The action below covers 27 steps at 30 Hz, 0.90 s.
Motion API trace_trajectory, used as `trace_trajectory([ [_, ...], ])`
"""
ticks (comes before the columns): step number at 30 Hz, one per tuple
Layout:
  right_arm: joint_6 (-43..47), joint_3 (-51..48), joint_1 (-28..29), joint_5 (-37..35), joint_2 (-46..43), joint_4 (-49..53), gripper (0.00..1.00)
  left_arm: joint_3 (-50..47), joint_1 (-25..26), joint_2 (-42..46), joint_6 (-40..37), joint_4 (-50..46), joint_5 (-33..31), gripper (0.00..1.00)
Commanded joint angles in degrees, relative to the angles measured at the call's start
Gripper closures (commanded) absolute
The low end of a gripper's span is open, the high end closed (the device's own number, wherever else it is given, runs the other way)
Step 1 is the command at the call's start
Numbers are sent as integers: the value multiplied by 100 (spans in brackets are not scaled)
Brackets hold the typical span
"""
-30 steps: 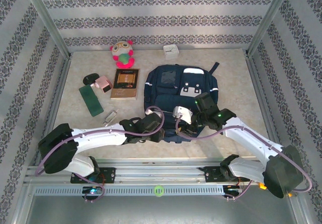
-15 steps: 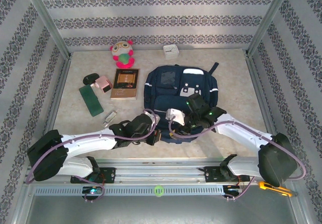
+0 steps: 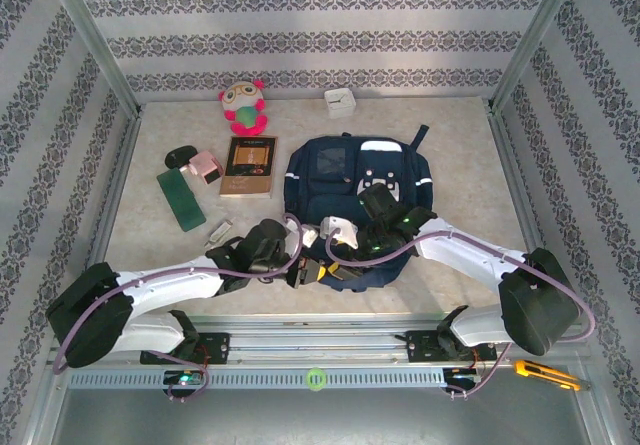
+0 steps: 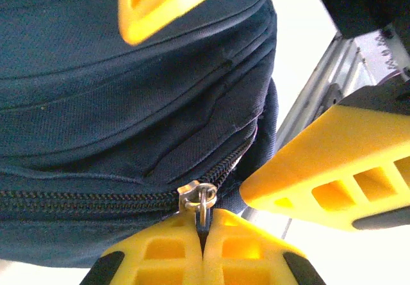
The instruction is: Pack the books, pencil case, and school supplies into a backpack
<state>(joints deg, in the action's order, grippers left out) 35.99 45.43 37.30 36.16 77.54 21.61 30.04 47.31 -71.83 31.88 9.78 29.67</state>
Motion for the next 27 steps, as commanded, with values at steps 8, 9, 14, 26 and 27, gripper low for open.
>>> trace_trajectory([
  [8,-4,313,179,-44,335,108,30,-93,-362,458,-156,724,883,100],
  [9,13,333,217,-88,375,99,32,-86,-363,456,-148,754,921,100],
  [14,177,388,247,-281,343,224,79,65,-398,536,-282,151,568,100],
  [26,1785,326,-120,74,-1385,2065,100,233,-1453,944,-781,-1709,-678,100],
  [27,1862,311,-147,159,-1543,2125,100,295,-1558,886,-877,-1795,-739,100],
])
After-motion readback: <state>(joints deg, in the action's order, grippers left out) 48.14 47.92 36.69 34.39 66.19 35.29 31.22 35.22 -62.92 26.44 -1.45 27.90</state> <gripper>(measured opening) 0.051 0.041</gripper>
